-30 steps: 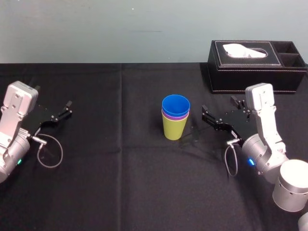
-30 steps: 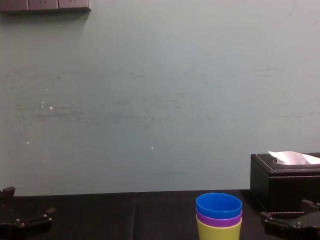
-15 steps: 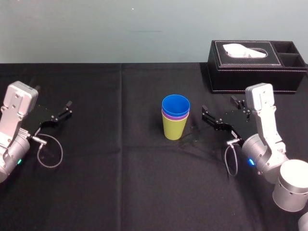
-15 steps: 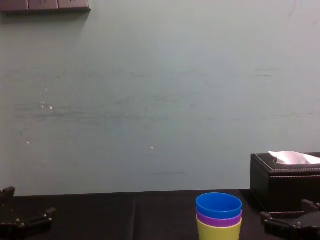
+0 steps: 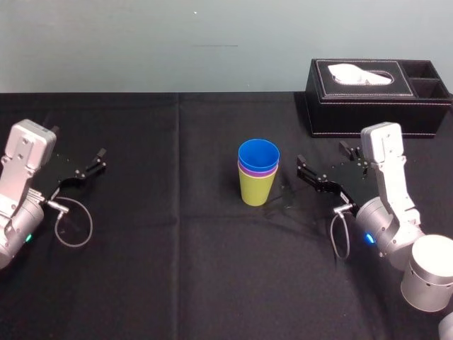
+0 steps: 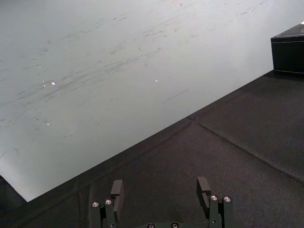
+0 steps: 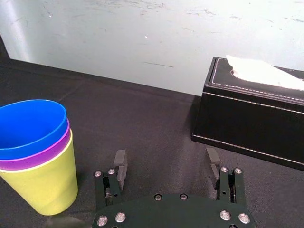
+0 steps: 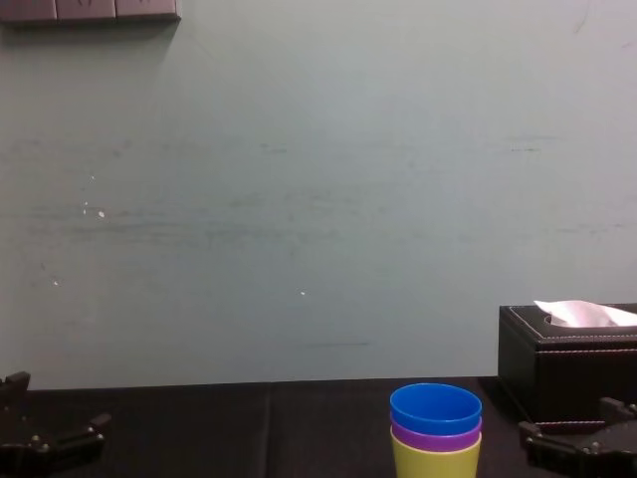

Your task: Stack the three plastic cups sequentially using one hand.

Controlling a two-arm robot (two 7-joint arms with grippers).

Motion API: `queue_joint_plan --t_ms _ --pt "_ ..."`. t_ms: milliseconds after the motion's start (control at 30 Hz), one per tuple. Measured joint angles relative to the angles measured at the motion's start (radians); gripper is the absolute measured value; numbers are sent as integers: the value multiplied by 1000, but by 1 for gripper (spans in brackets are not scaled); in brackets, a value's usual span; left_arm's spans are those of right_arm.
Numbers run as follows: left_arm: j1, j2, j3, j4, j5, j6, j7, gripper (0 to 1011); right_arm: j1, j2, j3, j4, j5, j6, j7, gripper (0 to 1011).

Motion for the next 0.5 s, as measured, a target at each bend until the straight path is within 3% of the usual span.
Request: queue_joint_plan --t_ms 500 --pt "0 0 0 0 0 0 0 1011 0 0 0 0 0 0 0 1004"
